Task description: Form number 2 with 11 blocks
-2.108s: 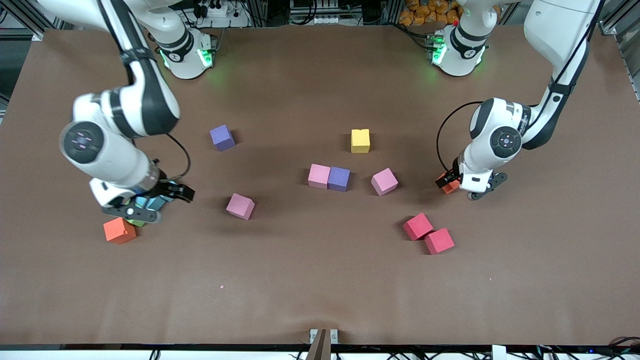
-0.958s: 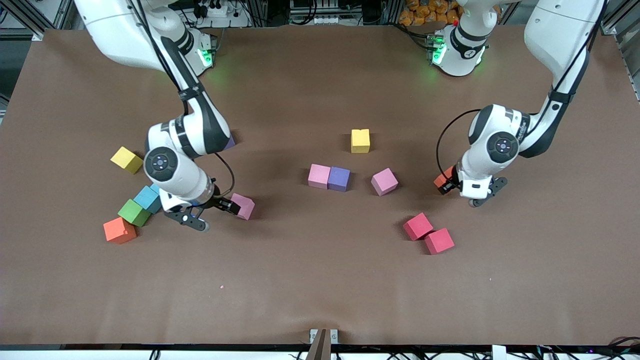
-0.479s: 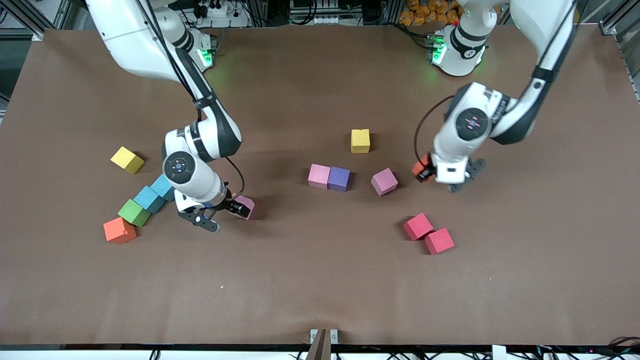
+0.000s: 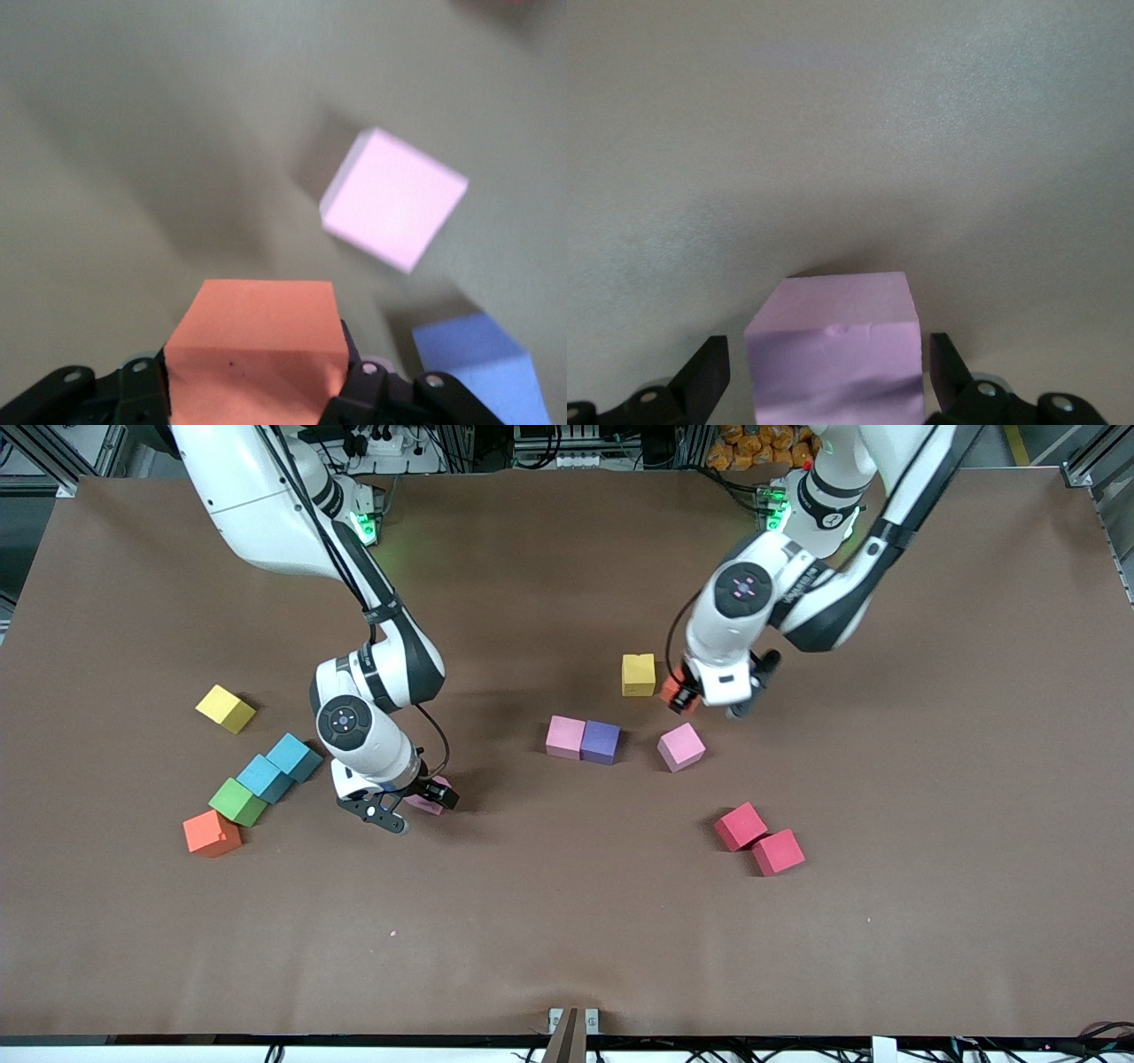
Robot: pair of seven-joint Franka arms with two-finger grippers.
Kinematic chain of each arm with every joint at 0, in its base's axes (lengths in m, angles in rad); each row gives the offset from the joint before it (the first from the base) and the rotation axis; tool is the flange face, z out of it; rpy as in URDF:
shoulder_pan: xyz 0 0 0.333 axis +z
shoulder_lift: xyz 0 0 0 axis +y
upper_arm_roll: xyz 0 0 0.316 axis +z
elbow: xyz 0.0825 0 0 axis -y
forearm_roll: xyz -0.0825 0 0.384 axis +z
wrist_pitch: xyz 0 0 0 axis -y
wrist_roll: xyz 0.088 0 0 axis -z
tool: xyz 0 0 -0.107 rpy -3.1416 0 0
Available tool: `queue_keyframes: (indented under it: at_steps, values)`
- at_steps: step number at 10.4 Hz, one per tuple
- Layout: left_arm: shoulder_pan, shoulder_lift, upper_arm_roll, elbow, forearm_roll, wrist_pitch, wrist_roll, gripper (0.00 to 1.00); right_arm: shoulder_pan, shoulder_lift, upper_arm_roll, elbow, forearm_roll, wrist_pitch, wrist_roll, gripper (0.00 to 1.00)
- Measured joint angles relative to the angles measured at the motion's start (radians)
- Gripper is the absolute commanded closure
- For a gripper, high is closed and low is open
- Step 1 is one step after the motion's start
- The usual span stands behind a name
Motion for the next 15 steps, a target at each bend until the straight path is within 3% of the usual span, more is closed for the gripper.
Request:
queue_keyframes:
  at_steps: [4, 8, 11, 13, 15]
  values:
    - [-0.168, 0.109, -0.014, 0.101, -0.003, 0.002, -0.328, 0.6, -0.001, 0.017, -0.007, 0.0, 0.0, 0.021, 0.0, 0.02]
    - [-0.331, 0.186, -0.003, 0.126, -0.003, 0.068, -0.62, 0.57, 0.0, 0.024, -0.004, 0.0, 0.0, 0.022, 0.0, 0.04]
    - [-0.536, 0.229, 0.135, 0.177, -0.003, 0.073, -0.79, 0.55, 0.0, 0.027, -0.005, 0.0, 0.0, 0.022, -0.001, 0.28]
    - [-0.692, 0.276, 0.272, 0.232, -0.002, 0.077, -0.877, 0.53, -0.001, 0.027, -0.006, 0.0, 0.0, 0.022, -0.002, 0.36]
    - [-0.766, 0.339, 0.34, 0.303, -0.003, 0.08, -0.89, 0.53, -0.001, 0.027, -0.007, 0.001, 0.0, 0.021, -0.006, 0.39]
